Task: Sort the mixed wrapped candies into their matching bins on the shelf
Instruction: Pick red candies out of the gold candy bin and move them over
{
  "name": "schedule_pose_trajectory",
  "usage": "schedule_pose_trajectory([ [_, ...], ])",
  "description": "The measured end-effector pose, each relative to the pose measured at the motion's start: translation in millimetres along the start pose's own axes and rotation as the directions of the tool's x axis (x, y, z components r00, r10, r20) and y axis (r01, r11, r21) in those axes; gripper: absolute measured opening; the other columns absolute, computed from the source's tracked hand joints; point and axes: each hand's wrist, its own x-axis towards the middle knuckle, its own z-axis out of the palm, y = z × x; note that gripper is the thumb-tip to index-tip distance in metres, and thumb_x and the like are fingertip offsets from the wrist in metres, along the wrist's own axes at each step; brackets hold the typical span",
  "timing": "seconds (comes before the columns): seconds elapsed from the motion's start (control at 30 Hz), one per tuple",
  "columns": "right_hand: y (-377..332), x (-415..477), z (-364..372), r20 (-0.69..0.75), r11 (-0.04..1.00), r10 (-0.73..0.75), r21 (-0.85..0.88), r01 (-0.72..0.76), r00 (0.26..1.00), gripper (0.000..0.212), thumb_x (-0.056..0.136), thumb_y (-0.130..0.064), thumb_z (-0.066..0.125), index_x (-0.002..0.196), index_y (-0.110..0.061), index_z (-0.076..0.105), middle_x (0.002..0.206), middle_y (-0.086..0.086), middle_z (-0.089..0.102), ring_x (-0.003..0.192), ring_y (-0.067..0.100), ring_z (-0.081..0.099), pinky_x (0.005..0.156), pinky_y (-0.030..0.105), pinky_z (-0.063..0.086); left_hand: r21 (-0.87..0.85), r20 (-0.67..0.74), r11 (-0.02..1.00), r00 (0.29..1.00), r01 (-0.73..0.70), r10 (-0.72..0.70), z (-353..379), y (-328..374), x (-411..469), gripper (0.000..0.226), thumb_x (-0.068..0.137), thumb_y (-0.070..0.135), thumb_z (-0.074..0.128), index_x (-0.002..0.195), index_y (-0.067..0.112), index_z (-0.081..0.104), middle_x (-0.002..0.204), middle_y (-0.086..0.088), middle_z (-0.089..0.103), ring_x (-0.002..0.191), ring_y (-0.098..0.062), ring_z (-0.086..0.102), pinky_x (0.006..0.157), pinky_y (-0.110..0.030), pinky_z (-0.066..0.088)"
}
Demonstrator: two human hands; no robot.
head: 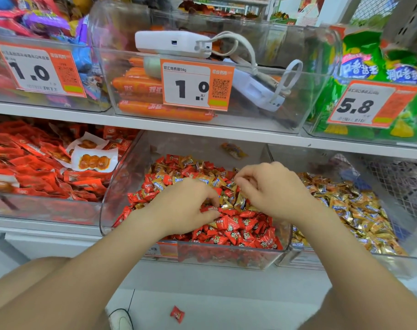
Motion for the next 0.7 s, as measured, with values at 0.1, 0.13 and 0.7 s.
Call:
schedule_pose_trajectory([
  [0.1,6,-1,0,0.070,0.996,-0.070,-0.042,0.073,0.995,0.029,0.109,-0.032,0.048,0.130,-0.041,0.066,0.101,-0.018,0.072,0.102,0.015,0.066,0.081,0.040,0.057,0.084,-0.031,0.990,0.993,0.117,-0.114,-8,-1,-1,0.007,0.083,0.034,0.065,0.086,0.034,0.070,0.089,0.018,0.068,0.087,-0.007,0.065,0.070,-0.033,0.057],
  [0.13,8,-1,-2,0.065,0.995,-0.087,-0.041,0.090,0.994,0.025,0.108,-0.035,0.051,0.126,-0.041,0.068,0.104,-0.020,0.072,0.105,0.013,0.066,0.080,0.038,0.056,0.133,-0.038,0.977,0.986,0.165,-0.161,-11,-4,-2,0.005,0.082,0.030,0.064,0.085,0.033,0.068,0.089,0.015,0.065,0.087,-0.013,0.065,0.068,-0.031,0.052],
  [0.7,19,-25,-8,0.166,0.903,-0.073,-0.408,0.136,0.983,0.040,0.093,-0.063,0.059,0.123,-0.040,0.073,0.104,-0.003,0.050,0.112,0.024,0.049,0.092,0.041,0.036,0.201,0.130,0.980,0.991,-0.001,-0.026,-9,14,4,0.033,0.080,0.067,0.076,0.100,0.040,0.075,0.091,0.023,0.046,0.097,-0.005,0.054,0.067,-0.028,0.044],
])
